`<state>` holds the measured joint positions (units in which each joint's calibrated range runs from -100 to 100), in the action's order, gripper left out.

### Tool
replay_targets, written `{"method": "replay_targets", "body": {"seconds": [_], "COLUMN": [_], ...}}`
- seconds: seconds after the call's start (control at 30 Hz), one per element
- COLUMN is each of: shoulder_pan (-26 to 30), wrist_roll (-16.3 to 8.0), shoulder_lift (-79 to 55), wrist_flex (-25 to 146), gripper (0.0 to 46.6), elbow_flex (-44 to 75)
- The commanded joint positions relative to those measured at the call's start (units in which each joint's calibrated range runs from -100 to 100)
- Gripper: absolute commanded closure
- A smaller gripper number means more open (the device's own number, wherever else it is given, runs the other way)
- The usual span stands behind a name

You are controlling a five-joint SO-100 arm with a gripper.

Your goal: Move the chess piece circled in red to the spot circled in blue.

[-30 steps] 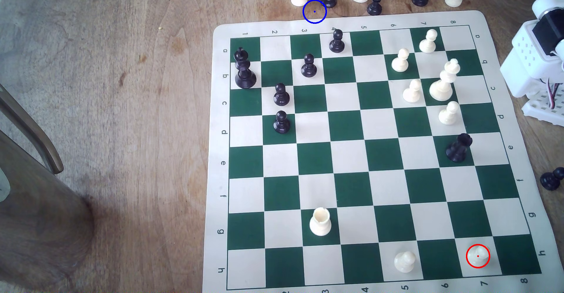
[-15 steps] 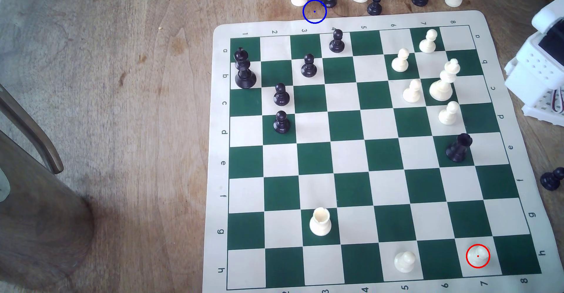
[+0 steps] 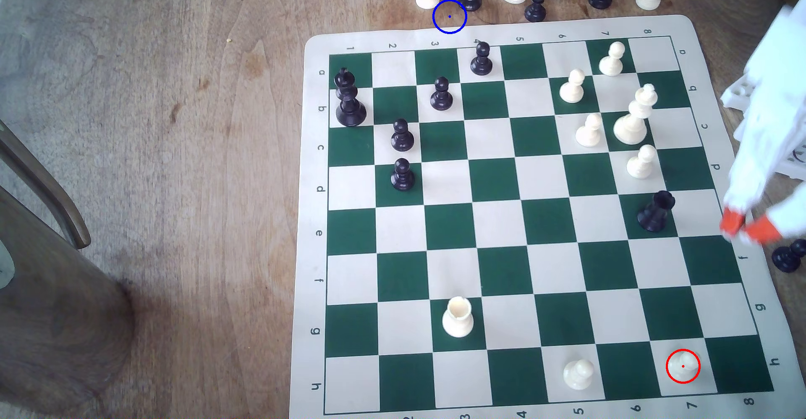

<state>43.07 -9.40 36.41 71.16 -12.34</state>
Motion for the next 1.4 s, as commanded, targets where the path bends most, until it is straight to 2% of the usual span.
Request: {"method": "replay_targets", "body": {"seconds": [0.0, 0.3, 0.4, 0.57, 0.6, 0.67, 0.73, 1.03, 1.37], "shoulder_pan": [3.7, 7.6, 8.0, 8.1, 8.1, 8.1, 8.0, 8.3, 6.9], "wrist_roll": [-0.4, -1.7, -1.4, -0.9, -0.6, -0.4, -0.3, 0.4, 1.2], "shoulder_lift": [-12.0, -24.5, -26.6, -29.4, -29.8, -30.0, -30.2, -30.0, -30.0], "wrist_flex": [1.2, 1.3, 1.2, 0.3, -0.6, -1.4, -2.0, -9.2, -12.5], "gripper": [43.9, 38.4, 39.2, 35.8, 31.7, 27.3, 25.0, 26.6, 26.9], "elbow_flex": [10.5, 16.3, 16.1, 13.9, 12.9, 11.7, 10.5, -2.5, -7.3]}}
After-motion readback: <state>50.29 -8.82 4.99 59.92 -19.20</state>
